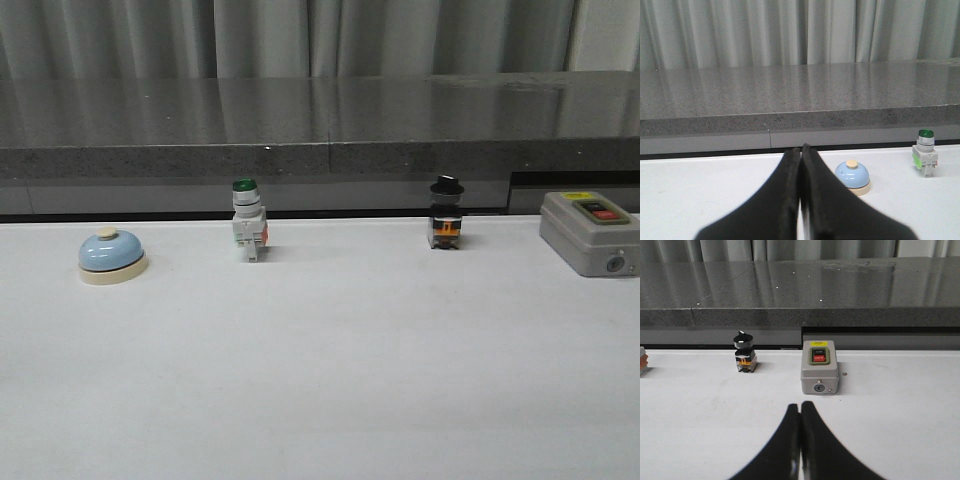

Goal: Place and press bell with both arms

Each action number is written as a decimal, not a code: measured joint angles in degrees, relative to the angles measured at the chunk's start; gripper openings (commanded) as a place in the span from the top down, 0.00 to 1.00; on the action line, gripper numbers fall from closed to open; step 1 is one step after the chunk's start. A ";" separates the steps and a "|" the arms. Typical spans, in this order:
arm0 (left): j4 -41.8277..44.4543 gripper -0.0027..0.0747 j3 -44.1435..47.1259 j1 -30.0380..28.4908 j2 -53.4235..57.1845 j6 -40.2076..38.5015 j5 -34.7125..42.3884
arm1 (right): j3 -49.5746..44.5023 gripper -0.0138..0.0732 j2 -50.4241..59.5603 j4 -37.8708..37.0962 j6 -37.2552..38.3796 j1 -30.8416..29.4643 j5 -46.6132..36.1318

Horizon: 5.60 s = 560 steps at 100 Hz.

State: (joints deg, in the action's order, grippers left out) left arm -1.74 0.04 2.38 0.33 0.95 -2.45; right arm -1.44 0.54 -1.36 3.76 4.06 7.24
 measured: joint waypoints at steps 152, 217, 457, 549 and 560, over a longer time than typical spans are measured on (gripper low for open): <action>-10.95 0.99 -47.53 0.00 -56.09 1.07 -33.94 | 0.00 0.91 0.00 0.00 0.00 0.00 0.00; -10.95 0.06 -49.42 0.00 -66.14 5.98 -34.03 | 0.00 0.91 0.00 0.00 0.00 0.00 0.00; -11.44 0.82 -80.92 6.42 -118.59 8.53 -31.36 | 0.00 0.91 0.00 0.00 0.00 0.00 0.00; -14.45 0.82 -80.82 30.03 -108.05 8.53 -32.35 | 0.00 0.91 0.00 0.00 0.00 0.00 0.00; -14.55 0.82 -80.82 32.90 -110.40 8.53 -29.98 | 0.00 0.91 0.00 0.00 0.00 0.00 0.00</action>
State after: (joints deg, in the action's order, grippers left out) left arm -16.29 -80.78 35.28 -110.07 9.48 -32.43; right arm -1.44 0.54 -1.36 3.76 4.06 7.24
